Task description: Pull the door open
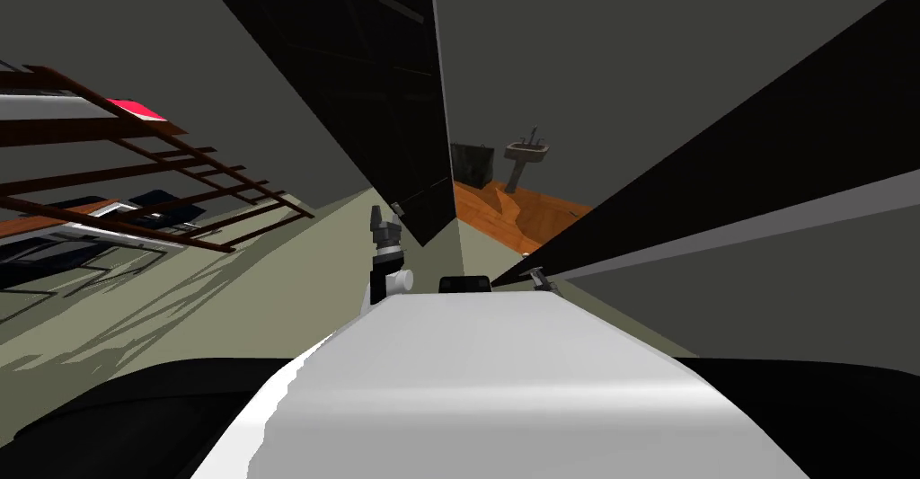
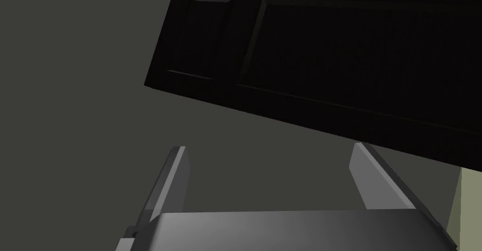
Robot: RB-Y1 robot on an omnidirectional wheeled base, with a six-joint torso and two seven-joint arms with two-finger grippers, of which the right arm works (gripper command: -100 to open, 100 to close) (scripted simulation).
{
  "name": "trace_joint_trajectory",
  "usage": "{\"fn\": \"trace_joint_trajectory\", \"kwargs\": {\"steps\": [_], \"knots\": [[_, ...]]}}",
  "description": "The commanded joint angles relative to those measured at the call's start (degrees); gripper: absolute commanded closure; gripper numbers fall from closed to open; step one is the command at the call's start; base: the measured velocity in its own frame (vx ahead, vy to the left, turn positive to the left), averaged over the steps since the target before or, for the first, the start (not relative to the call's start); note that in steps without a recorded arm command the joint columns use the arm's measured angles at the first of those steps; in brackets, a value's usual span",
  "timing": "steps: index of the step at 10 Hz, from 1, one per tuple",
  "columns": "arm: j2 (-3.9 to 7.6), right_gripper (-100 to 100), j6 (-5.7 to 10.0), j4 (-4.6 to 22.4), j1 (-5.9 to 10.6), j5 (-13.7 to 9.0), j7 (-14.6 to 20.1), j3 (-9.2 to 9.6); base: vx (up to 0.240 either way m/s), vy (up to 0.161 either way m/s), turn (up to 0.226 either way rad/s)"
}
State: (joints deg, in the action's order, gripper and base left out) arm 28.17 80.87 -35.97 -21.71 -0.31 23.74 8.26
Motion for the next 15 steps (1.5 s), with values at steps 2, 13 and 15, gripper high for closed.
{"fn": "trace_joint_trajectory", "kwargs": {"steps": [2, 13, 15], "knots": [[0.01, 100, -0.65, 0.54, 0.94, 0.15, 0.52, 0.30, -0.220, -0.040, 0.149], [0.14, 100, -4.10, 2.92, 6.49, 0.33, 1.85, -0.04, -0.191, -0.055, 0.121], [-0.55, 100, -5.34, 4.06, 8.73, 0.72, 1.64, -0.42, -0.184, -0.072, 0.098]]}}
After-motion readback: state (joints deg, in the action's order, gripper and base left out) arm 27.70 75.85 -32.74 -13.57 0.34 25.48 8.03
